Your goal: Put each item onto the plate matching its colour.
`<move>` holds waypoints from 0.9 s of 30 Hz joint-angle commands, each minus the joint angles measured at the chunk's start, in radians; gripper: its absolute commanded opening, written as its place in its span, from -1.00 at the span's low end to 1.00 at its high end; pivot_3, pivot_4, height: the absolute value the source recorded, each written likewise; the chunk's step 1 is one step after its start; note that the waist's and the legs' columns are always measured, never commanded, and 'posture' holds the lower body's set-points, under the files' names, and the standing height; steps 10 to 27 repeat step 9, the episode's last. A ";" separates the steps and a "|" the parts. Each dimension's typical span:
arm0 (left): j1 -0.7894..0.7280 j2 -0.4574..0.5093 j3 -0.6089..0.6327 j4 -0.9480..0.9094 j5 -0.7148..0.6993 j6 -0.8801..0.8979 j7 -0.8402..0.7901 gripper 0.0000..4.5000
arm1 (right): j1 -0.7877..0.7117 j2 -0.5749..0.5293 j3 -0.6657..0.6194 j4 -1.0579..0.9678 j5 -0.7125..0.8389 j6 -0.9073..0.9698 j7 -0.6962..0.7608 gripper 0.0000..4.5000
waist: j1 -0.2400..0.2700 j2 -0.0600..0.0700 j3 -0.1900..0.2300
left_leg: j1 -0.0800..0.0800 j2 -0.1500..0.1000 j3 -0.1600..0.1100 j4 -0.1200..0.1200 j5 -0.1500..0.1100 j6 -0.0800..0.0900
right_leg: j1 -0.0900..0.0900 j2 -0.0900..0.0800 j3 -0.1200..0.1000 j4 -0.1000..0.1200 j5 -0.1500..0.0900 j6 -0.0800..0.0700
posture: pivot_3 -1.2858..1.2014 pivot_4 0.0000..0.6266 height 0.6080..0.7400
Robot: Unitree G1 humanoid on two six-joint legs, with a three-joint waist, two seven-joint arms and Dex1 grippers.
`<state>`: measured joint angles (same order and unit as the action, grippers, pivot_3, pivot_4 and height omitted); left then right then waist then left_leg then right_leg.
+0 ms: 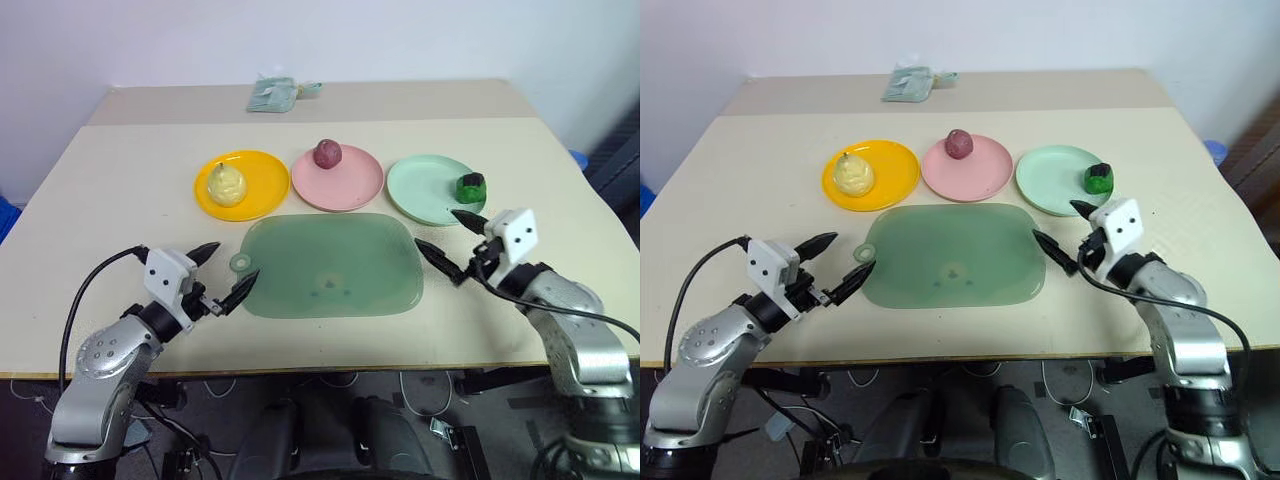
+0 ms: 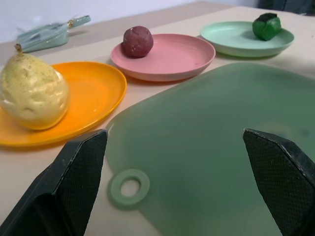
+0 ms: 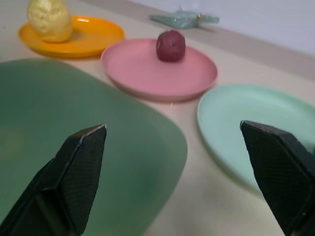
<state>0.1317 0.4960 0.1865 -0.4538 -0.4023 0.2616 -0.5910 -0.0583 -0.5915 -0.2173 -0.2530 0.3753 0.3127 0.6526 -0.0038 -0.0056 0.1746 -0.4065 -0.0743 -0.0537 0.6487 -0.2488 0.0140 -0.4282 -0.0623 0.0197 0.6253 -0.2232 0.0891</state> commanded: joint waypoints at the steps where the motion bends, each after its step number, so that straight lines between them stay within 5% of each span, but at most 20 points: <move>1: -0.003 0.008 0.032 -0.019 0.004 -0.042 -0.003 1.00 | 0.046 -0.017 -0.068 -0.074 0.044 0.027 -0.001 0.97 | 0.008 0.000 0.000 | 0.000 0.000 0.000 0.000 0.000 0.000 | 0.000 0.000 0.000 0.000 0.000 0.000 | 0.03 -0.52 1.00; 27: -0.044 -0.008 -0.011 0.019 0.013 -0.061 -0.005 1.00 | 0.101 -0.006 -0.113 -0.040 0.051 0.005 0.002 0.97 | 0.019 0.000 0.000 | 0.000 0.000 0.000 0.001 0.000 0.000 | 0.001 0.000 0.000 -0.002 0.000 0.000 | 0.03 -0.52 1.00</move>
